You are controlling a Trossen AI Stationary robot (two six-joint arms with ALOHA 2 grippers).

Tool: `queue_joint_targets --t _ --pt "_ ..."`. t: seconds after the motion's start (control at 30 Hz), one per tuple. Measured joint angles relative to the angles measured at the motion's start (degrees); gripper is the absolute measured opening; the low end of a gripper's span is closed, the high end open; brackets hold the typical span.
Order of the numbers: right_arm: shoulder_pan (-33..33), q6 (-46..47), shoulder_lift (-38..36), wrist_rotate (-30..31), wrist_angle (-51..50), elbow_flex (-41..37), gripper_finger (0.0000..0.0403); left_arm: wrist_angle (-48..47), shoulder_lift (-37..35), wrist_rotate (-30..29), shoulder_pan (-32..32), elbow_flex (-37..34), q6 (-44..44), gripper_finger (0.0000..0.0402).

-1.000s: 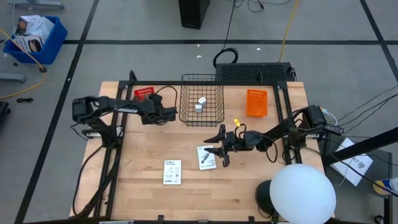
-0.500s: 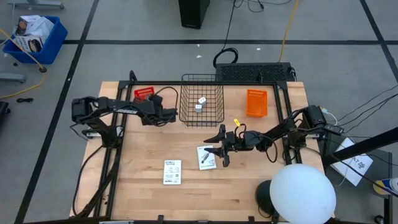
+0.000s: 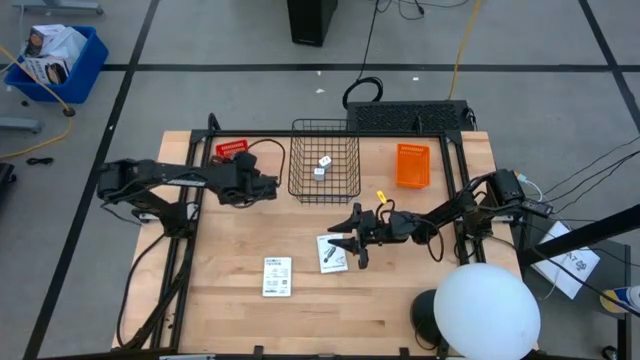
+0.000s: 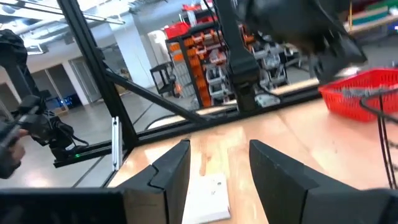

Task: Pick and place items into bin
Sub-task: Put the right card reader box into the orange basket

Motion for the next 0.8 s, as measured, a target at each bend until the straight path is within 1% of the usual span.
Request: queue_joint_targets --t 0.1,0.2,0.27,0.33,0.5,0.57,0.73,0.8 --pt "-0.19 3.0 -0.13 -0.09 -2.56 0.0 0.0155 3.5 -4.56 0.01 -3.99 -0.02 1.64 0.023" --pt "-0.17 6.95 -1.86 -0.09 -9.58 0.29 0.0155 10.18 -9.22 -0.27 -9.22 -0.02 5.27 0.023" --pt "0.28 8.99 -3.58 0.5 -17.61 1.27 0.0155 15.42 -12.02 -0.23 -12.65 -0.02 8.51 0.023" --pt "0.57 10.56 -5.44 1.62 -27.71 3.67 0.0155 22.29 -14.07 -0.47 -15.89 0.0 13.7 0.023" --pt "0.57 19.07 -9.88 3.26 -57.81 13.28 0.0155 35.38 -16.5 0.43 -22.21 0.02 27.26 0.023" --pt "0.59 21.49 -10.21 4.61 -65.96 17.11 0.0155 38.03 -16.73 1.01 -23.72 0.02 29.96 0.023" --pt "-0.6 27.98 -10.45 4.04 -81.18 23.98 0.0155 40.04 -16.94 0.99 -25.27 0.02 31.98 0.023" --pt "-1.68 31.13 -10.4 1.02 -86.16 25.44 0.0155 39.97 -16.93 1.44 -25.16 0.02 32.47 0.023"
